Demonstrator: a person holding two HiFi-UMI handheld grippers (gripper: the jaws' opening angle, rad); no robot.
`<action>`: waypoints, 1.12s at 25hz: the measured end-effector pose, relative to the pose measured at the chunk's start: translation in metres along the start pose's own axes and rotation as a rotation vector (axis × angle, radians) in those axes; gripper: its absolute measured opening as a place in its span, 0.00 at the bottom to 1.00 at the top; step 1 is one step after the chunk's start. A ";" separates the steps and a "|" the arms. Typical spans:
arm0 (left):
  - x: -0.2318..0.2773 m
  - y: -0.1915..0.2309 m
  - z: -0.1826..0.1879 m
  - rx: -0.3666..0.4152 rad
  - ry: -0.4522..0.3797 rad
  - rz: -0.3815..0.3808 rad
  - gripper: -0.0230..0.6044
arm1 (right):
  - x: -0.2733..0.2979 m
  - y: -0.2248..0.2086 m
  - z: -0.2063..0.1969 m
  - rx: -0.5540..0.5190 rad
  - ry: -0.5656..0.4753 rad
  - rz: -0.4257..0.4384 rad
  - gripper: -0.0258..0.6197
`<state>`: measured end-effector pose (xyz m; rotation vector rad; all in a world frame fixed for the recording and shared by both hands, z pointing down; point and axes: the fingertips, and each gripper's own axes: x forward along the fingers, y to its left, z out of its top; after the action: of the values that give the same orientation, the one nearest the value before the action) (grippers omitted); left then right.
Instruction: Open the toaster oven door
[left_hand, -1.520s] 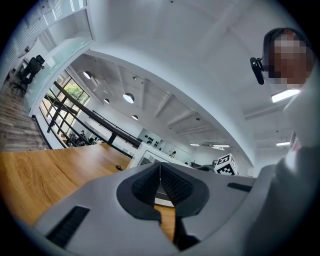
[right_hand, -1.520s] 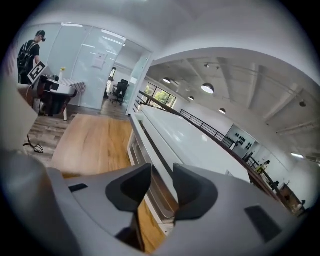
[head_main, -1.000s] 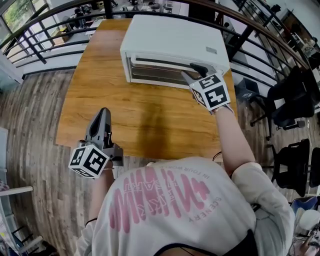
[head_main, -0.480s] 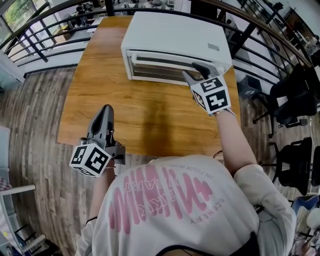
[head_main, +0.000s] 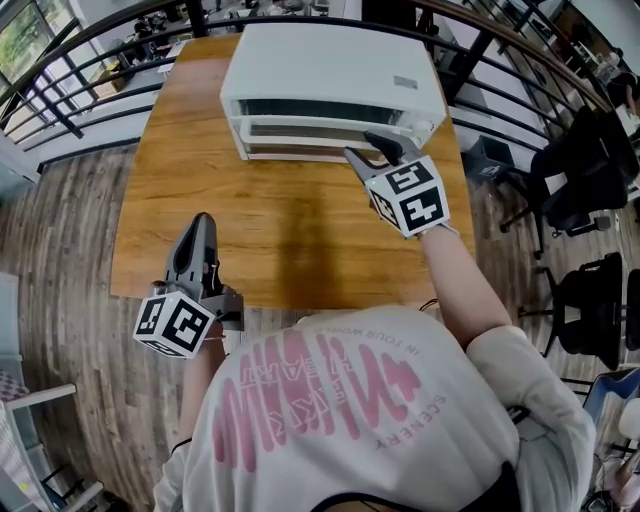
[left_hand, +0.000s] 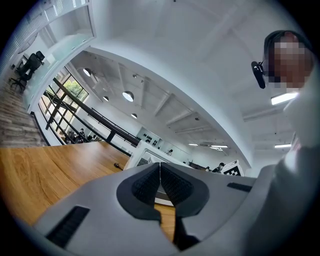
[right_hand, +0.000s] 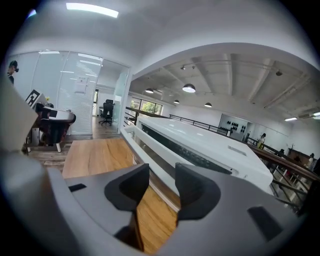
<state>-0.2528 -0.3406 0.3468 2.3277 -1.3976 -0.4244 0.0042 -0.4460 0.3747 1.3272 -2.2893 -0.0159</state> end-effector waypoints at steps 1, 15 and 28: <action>0.000 0.000 0.001 -0.001 0.000 0.002 0.07 | -0.001 0.001 0.000 0.008 -0.005 0.000 0.30; -0.004 -0.016 0.003 0.014 -0.009 0.017 0.07 | -0.009 0.004 -0.001 0.039 -0.106 -0.006 0.30; -0.023 -0.042 -0.008 0.010 -0.049 0.114 0.07 | -0.015 0.021 -0.015 -0.048 -0.090 0.086 0.27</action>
<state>-0.2272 -0.3004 0.3353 2.2460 -1.5498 -0.4440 -0.0007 -0.4187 0.3871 1.2260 -2.4031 -0.1034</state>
